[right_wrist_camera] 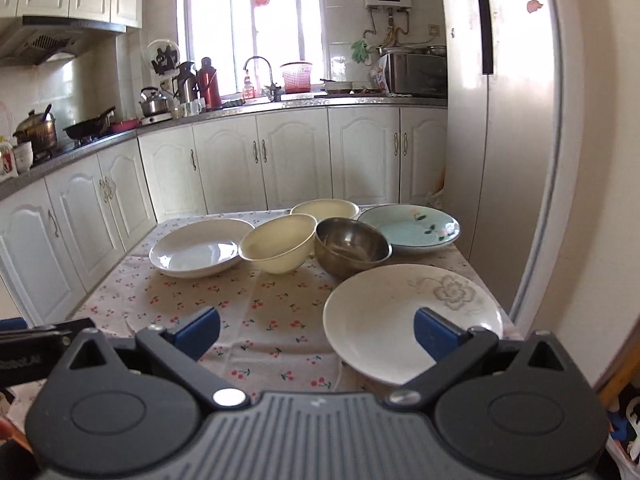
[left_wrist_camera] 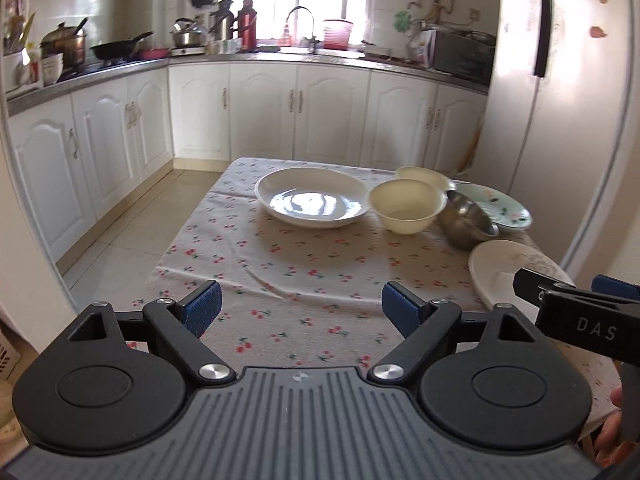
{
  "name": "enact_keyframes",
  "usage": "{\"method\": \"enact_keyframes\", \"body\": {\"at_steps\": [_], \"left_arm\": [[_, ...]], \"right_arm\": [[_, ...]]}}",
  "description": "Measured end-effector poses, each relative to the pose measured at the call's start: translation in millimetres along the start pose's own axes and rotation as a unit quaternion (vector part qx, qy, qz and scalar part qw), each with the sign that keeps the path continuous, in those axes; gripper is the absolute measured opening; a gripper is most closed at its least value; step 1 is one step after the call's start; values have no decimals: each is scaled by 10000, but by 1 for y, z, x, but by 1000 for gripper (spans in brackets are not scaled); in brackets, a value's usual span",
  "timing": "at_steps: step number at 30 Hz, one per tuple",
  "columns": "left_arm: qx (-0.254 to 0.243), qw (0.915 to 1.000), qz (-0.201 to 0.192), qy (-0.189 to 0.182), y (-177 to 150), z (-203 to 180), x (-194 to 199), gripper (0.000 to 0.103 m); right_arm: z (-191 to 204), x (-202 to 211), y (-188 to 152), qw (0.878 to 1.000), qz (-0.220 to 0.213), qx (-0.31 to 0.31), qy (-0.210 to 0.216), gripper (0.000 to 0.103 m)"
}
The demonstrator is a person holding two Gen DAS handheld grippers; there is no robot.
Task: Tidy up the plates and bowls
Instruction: 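Move the left tool toward the white plate with grey flower pattern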
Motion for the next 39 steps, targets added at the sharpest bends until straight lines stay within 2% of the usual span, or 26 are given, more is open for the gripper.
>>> {"method": "enact_keyframes", "body": {"at_steps": [12,19,39], "left_arm": [[-351,9987,-172,-324,-2,-28,34,103],[-487,9975,-310,-413,-2,-39,50,103],[-673,9968,-248,-353,-10,-44,51,103]], "right_arm": [[-21,52,7,9988,-430,-42,-243,102],[-35,68,9,9977,-567,-224,-284,102],[-52,77,-4,9966,-571,-515,-288,102]]}}
Point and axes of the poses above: each gripper's, at about its wrist camera, not at the fingertips, and x roughly against the way its jaws point, z to its left, y to its top, the point moved 10 cm from there along -x, roughly the way its jaws point, and after that the axes turned 5 degrees about y, right-handed, at the moved point
